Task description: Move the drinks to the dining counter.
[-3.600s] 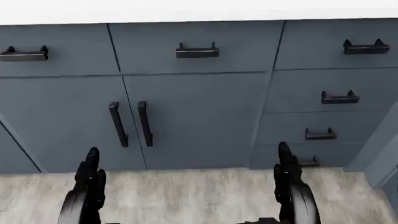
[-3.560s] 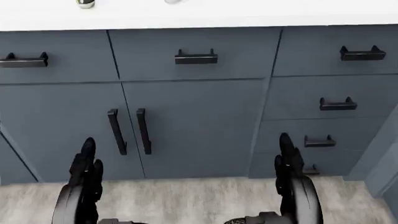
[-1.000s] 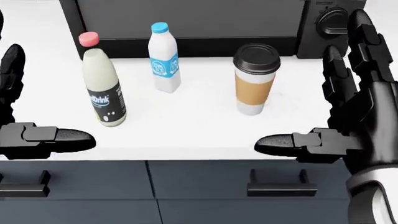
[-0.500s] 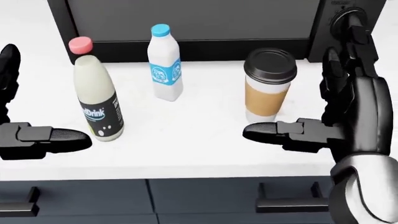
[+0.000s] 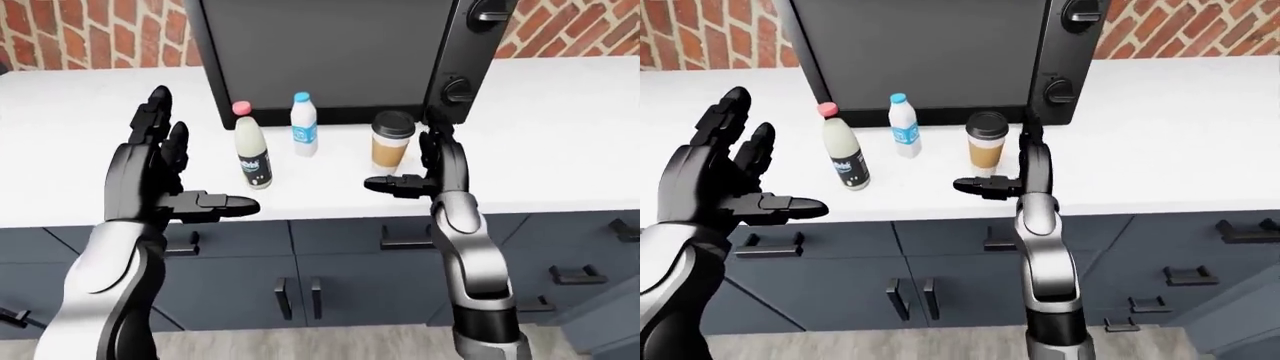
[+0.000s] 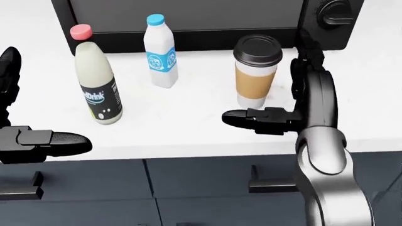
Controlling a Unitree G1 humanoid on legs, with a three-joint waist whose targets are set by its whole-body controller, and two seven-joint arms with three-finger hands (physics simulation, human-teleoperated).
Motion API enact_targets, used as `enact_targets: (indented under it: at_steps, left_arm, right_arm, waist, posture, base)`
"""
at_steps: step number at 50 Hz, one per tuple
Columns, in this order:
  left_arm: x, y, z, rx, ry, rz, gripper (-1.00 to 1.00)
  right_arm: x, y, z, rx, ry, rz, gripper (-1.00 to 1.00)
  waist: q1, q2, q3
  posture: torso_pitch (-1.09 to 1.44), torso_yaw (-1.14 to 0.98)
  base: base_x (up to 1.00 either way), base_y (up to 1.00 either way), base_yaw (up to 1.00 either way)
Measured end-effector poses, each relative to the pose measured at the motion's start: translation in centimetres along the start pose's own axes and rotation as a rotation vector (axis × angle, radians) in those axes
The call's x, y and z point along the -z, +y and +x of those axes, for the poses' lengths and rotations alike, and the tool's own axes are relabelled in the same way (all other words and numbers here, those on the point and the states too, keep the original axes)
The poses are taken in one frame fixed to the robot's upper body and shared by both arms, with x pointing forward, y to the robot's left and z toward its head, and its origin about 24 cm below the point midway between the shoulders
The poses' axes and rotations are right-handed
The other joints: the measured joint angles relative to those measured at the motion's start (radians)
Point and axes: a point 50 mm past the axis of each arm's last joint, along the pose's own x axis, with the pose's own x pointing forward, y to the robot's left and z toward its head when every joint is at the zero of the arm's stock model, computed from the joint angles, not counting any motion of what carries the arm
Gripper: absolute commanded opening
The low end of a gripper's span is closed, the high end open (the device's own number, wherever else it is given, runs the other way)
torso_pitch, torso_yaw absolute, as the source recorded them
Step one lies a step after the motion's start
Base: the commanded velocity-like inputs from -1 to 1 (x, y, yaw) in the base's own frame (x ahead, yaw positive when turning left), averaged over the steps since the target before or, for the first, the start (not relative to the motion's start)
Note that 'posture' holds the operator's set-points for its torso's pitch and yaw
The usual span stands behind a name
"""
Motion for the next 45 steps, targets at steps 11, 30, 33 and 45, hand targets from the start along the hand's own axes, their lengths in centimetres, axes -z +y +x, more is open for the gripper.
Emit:
enact_targets:
  at_steps: [11, 30, 33, 45]
  left_arm:
    - [0.4, 0.1, 0.0, -0.003, 0.009, -0.002, 1.00]
    - [0.2, 0.2, 0.0, 0.003, 0.001, 0.001, 1.00]
    - [0.5, 0.2, -0.1, 0.003, 0.009, -0.001, 1.00]
    - [1.5, -0.5, 0.5, 0.012, 0.030, 0.005, 1.00]
  right_arm:
    - [-0.1, 1.2, 2.5, 0.005, 0.027, -0.024, 0.64]
    - [0.0, 1.5, 4.5, 0.034, 0.050, -0.049, -0.91]
    - [-0.7, 1.4, 4.1, 0.030, 0.036, -0.047, -0.96]
    - [-7.1, 0.9, 1.4, -0.001, -0.114, -0.007, -0.97]
  waist:
    - [0.003, 0.000, -0.002]
    - [0.008, 0.000, -0.010]
    - [0.009, 0.000, -0.008]
    - [0.012, -0.007, -0.008]
  posture:
    - [0.00, 0.00]
    - [0.00, 0.00]
    - [0.00, 0.00]
    - [0.00, 0.00]
  base:
    - [0.00, 0.00, 0.00]
    - [0.00, 0.00, 0.00]
    - [0.00, 0.00, 0.00]
    - [0.00, 0.00, 0.00]
